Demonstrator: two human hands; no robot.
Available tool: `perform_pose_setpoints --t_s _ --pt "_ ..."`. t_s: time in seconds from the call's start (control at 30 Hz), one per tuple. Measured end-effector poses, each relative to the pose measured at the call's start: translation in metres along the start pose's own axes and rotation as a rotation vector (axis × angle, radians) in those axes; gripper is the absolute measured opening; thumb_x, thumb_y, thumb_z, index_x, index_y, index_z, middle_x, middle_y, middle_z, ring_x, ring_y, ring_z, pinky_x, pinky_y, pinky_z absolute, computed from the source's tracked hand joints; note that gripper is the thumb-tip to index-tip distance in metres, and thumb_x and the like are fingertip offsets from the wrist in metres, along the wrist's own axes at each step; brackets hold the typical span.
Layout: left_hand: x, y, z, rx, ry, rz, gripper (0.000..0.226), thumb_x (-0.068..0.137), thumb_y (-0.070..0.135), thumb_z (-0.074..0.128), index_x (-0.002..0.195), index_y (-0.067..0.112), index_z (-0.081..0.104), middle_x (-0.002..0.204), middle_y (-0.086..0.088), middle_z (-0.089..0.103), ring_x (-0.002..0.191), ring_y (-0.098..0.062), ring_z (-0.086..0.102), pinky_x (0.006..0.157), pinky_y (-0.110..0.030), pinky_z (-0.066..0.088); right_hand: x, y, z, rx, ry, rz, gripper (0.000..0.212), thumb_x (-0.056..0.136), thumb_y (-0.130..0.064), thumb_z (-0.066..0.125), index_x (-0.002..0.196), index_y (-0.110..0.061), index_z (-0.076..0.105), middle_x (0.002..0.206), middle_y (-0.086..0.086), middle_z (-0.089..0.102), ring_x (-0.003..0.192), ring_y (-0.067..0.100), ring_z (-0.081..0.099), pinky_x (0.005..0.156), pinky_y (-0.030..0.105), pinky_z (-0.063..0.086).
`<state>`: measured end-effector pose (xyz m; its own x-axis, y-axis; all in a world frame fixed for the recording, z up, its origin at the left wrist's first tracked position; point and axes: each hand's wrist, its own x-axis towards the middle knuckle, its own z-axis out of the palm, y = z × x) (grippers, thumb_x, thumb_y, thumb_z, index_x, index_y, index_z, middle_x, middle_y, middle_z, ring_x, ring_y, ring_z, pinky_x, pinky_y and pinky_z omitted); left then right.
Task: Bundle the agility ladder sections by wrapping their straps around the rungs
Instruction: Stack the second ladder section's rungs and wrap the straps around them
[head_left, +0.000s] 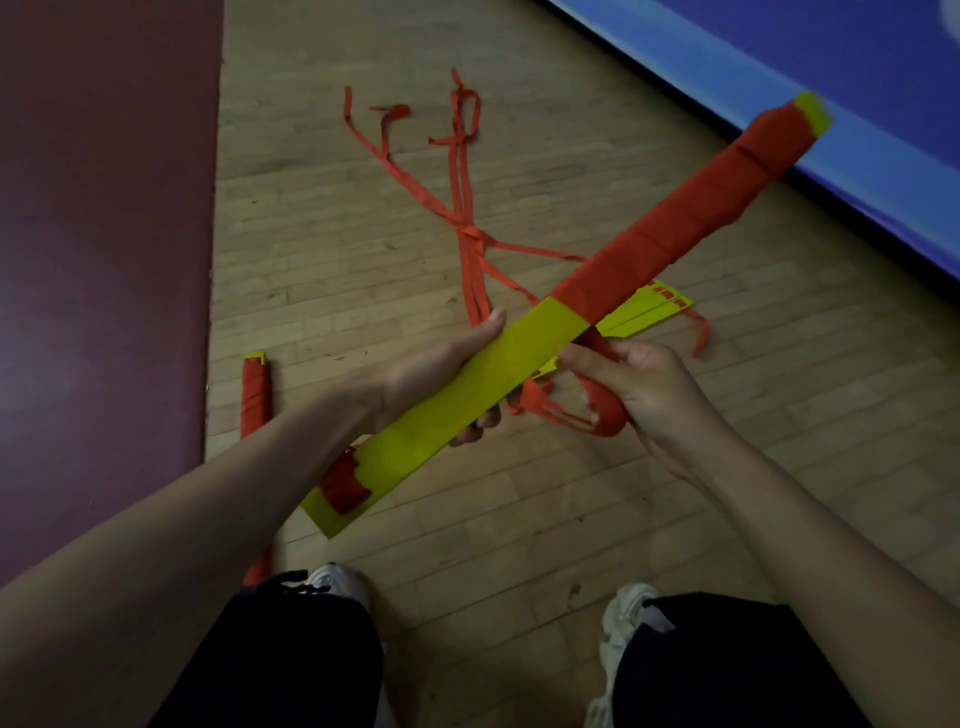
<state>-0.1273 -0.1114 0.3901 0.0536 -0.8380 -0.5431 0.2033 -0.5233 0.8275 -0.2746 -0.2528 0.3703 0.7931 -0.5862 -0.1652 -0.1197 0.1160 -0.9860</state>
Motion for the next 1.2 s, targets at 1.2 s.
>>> perform_pose_setpoints --t_s 1.2 --pt "0.042 -0.023 0.047 0.719 0.820 0.356 0.047 0.082 0.049 0.067 0.097 0.014 0.039 0.099 -0.005 0.052 0.095 -0.029 0.050 0.074 -0.040 0.039 0.002 0.007 0.011 0.143 0.265 0.076 0.022 0.080 -0.022 0.076 0.066 -0.010 0.065 0.053 0.000 0.065 0.048 0.007 0.058 0.047 0.027 0.051"
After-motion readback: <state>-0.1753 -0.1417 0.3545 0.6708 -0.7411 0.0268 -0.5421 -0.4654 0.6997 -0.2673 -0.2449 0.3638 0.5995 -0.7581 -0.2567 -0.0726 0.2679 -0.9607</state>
